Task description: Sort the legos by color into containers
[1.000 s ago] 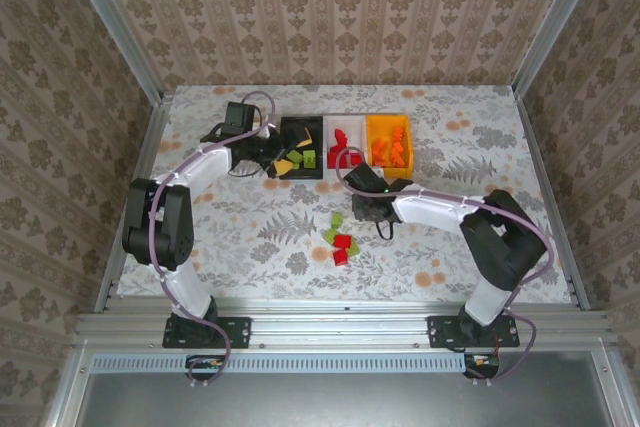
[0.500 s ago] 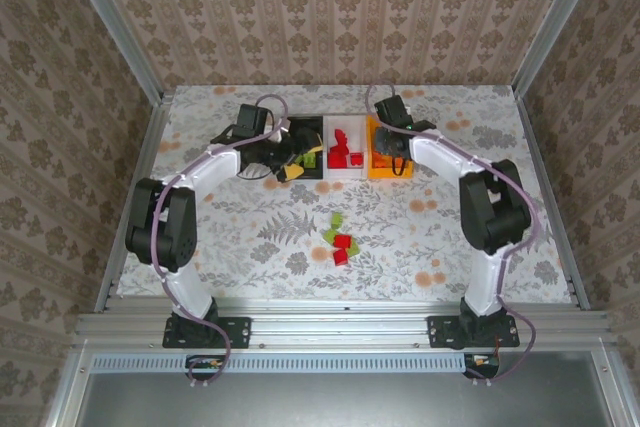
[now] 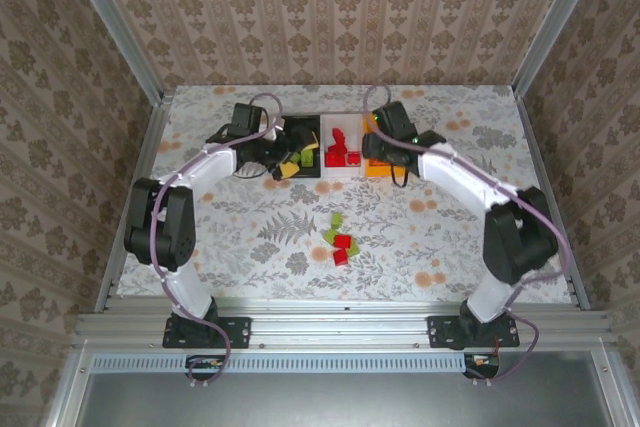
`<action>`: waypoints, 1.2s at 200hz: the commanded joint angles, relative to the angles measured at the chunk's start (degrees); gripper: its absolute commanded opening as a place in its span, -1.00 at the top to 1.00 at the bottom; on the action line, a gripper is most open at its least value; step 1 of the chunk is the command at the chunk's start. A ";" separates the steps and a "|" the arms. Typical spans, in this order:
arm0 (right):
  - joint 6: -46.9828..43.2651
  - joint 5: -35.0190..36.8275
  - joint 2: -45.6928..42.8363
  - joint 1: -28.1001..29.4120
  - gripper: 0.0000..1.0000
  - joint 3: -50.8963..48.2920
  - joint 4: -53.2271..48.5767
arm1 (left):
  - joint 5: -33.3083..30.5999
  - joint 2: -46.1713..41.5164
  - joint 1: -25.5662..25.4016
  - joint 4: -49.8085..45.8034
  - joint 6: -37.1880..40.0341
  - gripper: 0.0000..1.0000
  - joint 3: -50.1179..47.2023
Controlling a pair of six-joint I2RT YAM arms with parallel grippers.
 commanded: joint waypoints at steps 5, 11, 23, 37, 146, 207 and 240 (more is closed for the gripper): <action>1.07 0.74 -2.76 9.61 -0.14 -7.90 -0.20 | 0.05 -1.47 2.99 -0.77 0.75 -1.00 1.10; 1.64 0.50 -2.80 11.29 -0.13 -9.08 -0.80 | -0.05 -1.40 3.79 -0.68 0.66 -1.00 1.00; 3.47 -0.18 -2.75 14.41 -0.14 -11.59 -1.23 | -0.25 -1.34 5.22 -0.51 0.43 -1.00 0.65; 4.84 -2.04 -1.68 17.12 -0.17 -13.06 -0.92 | -0.27 -1.21 6.74 0.08 -0.22 -1.00 0.21; 7.30 -4.41 13.28 19.13 -0.09 -5.40 2.21 | -0.33 -0.42 13.16 1.73 -1.83 -0.99 -1.03; 6.46 -1.80 15.01 19.25 0.44 -3.14 2.54 | 0.06 -1.10 13.16 2.24 -2.43 -1.00 -1.16; 3.92 1.92 13.02 19.17 0.49 0.04 1.55 | 0.21 -1.56 12.86 2.55 -2.65 -1.00 -1.25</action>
